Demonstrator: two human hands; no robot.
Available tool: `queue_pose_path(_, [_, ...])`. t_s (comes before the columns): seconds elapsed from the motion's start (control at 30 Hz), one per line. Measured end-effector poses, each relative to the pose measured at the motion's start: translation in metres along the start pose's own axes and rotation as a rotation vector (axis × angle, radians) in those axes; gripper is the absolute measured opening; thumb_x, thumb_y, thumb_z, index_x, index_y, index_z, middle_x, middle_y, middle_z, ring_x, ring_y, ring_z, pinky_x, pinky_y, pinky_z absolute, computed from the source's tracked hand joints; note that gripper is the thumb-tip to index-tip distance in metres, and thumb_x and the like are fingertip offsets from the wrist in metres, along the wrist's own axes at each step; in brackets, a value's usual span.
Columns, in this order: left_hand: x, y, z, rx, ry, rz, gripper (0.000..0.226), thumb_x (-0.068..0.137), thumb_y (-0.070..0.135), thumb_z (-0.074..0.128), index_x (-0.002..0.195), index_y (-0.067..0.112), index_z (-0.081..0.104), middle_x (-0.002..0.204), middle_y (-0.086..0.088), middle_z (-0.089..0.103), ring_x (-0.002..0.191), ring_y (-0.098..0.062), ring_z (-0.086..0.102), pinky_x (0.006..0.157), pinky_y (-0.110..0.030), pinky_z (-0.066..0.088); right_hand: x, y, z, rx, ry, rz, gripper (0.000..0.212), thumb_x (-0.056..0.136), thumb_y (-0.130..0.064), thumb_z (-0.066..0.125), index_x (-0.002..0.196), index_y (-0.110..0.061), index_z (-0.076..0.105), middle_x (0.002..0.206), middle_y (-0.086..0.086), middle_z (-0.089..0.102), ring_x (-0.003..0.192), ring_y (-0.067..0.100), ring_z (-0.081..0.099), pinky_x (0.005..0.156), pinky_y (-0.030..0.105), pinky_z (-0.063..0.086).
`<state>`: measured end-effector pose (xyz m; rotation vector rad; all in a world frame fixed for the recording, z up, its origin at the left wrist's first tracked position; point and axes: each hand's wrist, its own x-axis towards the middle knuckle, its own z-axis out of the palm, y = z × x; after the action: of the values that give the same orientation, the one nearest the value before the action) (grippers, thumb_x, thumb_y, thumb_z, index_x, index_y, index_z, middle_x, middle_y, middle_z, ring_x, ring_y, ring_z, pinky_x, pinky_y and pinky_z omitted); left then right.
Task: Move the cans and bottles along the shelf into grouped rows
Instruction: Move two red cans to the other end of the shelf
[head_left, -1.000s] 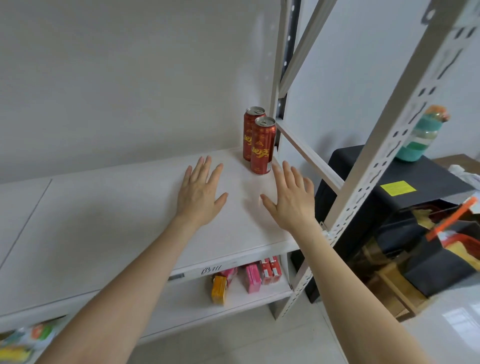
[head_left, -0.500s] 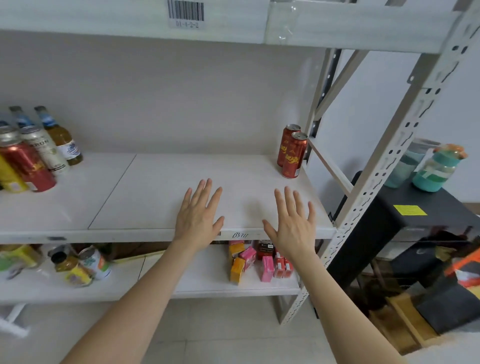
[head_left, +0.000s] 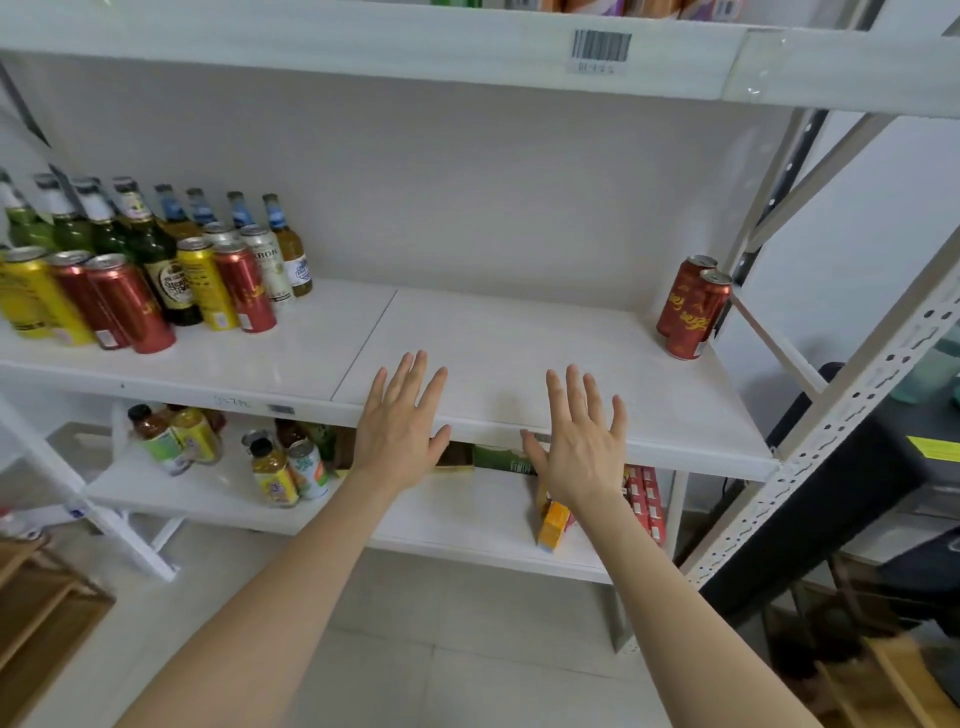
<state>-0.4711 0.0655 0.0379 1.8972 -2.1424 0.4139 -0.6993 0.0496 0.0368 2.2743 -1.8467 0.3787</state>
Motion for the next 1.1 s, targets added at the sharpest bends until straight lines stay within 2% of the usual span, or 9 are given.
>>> queue_pose_path(0.27, [0.015, -0.096, 0.005, 0.028, -0.014, 0.056, 0.071, 0.098, 0.047, 0.046, 0.157, 0.017, 0.018, 0.165, -0.014, 0.009, 0.153, -0.029, 0.006, 0.122, -0.046, 0.002, 0.038, -0.094, 0.019, 0.021, 0.041, 0.079, 0.077, 0.098, -0.061, 0.028, 0.159, -0.021, 0.004, 0.167, 0.007, 0.004, 0.154, 0.027, 0.004, 0.121, 0.052, 0.004])
queue_pose_path(0.43, [0.028, -0.156, 0.014, 0.031, -0.013, 0.094, 0.071, 0.098, 0.046, 0.045, 0.157, 0.017, 0.018, 0.165, -0.014, 0.009, 0.153, -0.029, 0.006, 0.122, -0.047, 0.003, 0.059, -0.151, 0.036, 0.032, 0.096, 0.13, 0.076, 0.096, -0.059, 0.037, 0.158, -0.017, 0.02, 0.164, 0.01, 0.02, 0.152, 0.03, 0.018, 0.119, 0.054, 0.015])
queue_pose_path(0.57, [0.04, -0.193, 0.028, 0.018, -0.026, 0.107, 0.071, 0.099, 0.047, 0.043, 0.157, 0.018, 0.016, 0.166, -0.013, 0.006, 0.153, -0.028, 0.003, 0.123, -0.047, 0.002, 0.083, -0.186, 0.049, 0.011, 0.081, 0.148, 0.077, 0.097, -0.06, 0.034, 0.159, -0.019, 0.014, 0.166, 0.009, 0.015, 0.153, 0.028, 0.013, 0.12, 0.053, 0.011])
queue_pose_path(0.67, [0.052, -0.221, 0.04, 0.032, -0.011, 0.108, 0.07, 0.098, 0.047, 0.046, 0.157, 0.017, 0.02, 0.165, -0.014, 0.011, 0.153, -0.029, 0.008, 0.122, -0.047, 0.003, 0.103, -0.212, 0.062, 0.013, 0.087, 0.171, 0.077, 0.096, -0.061, 0.037, 0.158, -0.019, 0.019, 0.165, 0.009, 0.019, 0.152, 0.028, 0.016, 0.12, 0.054, 0.012])
queue_pose_path(0.83, [0.057, -0.283, 0.057, 0.033, 0.017, 0.09, 0.07, 0.093, 0.044, 0.056, 0.152, 0.014, 0.034, 0.161, -0.016, 0.025, 0.15, -0.031, 0.022, 0.121, -0.05, 0.016, 0.134, -0.268, 0.083, 0.012, 0.081, 0.155, 0.075, 0.095, -0.059, 0.041, 0.156, -0.017, 0.027, 0.162, 0.01, 0.027, 0.15, 0.029, 0.024, 0.118, 0.055, 0.018])
queue_pose_path(0.97, [0.051, -0.347, 0.061, 0.045, 0.027, 0.092, 0.072, 0.091, 0.045, 0.058, 0.152, 0.014, 0.036, 0.16, -0.016, 0.028, 0.149, -0.031, 0.024, 0.121, -0.048, 0.016, 0.148, -0.327, 0.093, 0.029, 0.102, 0.16, 0.074, 0.093, -0.058, 0.031, 0.153, -0.014, 0.035, 0.158, 0.012, 0.036, 0.146, 0.03, 0.034, 0.115, 0.056, 0.025])
queue_pose_path(1.1, [0.037, -0.411, 0.061, 0.048, 0.019, 0.128, 0.072, 0.09, 0.044, 0.06, 0.15, 0.011, 0.038, 0.159, -0.018, 0.029, 0.148, -0.032, 0.026, 0.12, -0.048, 0.015, 0.155, -0.392, 0.098, 0.05, 0.133, 0.186, 0.074, 0.091, -0.057, 0.03, 0.151, -0.013, 0.038, 0.156, 0.013, 0.04, 0.143, 0.031, 0.038, 0.113, 0.057, 0.028])
